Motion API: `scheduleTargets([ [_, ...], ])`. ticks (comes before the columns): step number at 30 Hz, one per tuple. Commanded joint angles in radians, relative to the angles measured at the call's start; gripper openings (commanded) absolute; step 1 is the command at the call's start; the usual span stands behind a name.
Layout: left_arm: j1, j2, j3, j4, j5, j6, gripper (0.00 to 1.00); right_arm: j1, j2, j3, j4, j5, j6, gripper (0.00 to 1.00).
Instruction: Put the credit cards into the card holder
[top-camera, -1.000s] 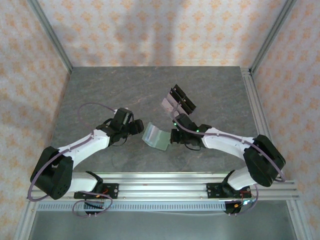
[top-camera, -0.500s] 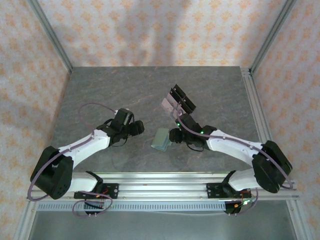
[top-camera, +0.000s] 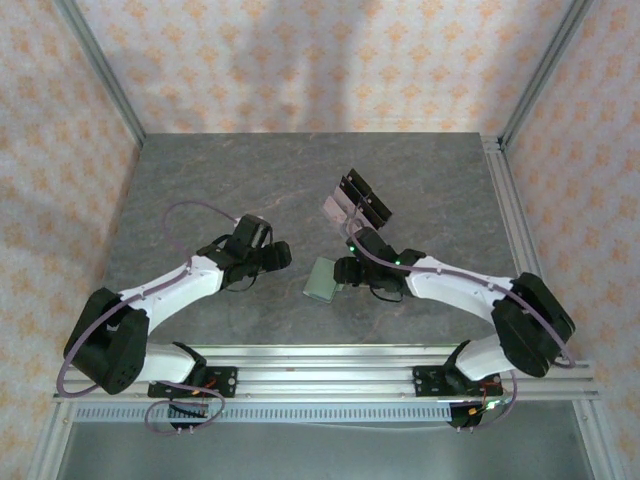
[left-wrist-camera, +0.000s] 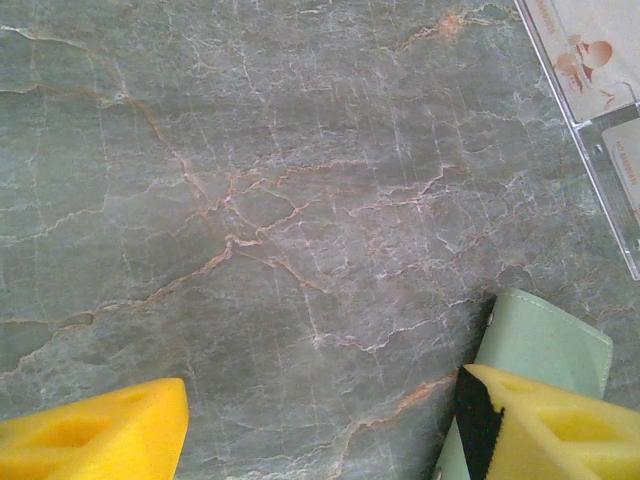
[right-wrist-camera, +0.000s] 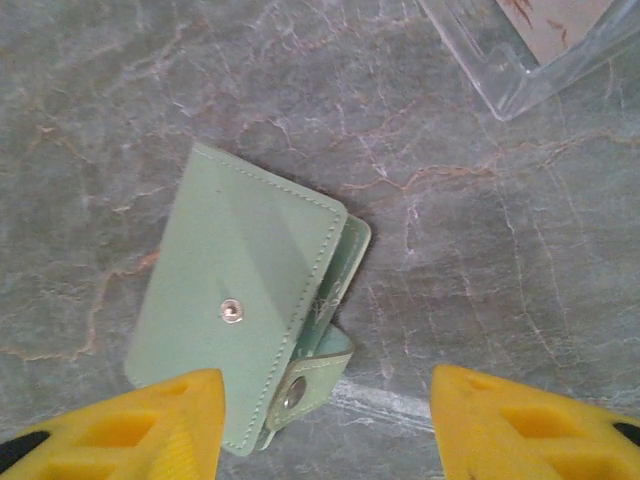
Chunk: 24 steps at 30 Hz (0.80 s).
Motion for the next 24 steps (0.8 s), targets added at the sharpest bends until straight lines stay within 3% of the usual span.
scheduleTargets([
  [1,-0.006,0.012,0.024,-0.029,-0.020,0.010,0.72,0.018,0.037,0.050,-0.003,0.034,-0.008,0.58],
  [7,-0.008,0.009,0.025,-0.030,-0.023,0.008,0.72,0.039,0.117,0.086,-0.002,0.057,-0.010,0.58],
  [13,-0.008,-0.002,0.030,-0.035,-0.024,0.009,0.72,0.048,0.157,0.096,-0.058,0.136,-0.010,0.45],
  [16,-0.009,-0.005,0.030,-0.036,-0.024,0.011,0.71,0.048,0.156,0.092,-0.060,0.156,-0.013,0.29],
  [19,-0.009,-0.009,0.029,-0.036,-0.023,0.011,0.71,0.048,0.145,0.099,-0.062,0.149,-0.031,0.02],
  [24,-0.010,-0.021,0.025,-0.045,-0.017,0.008,0.71,0.048,0.080,0.128,-0.076,0.100,-0.081,0.00],
])
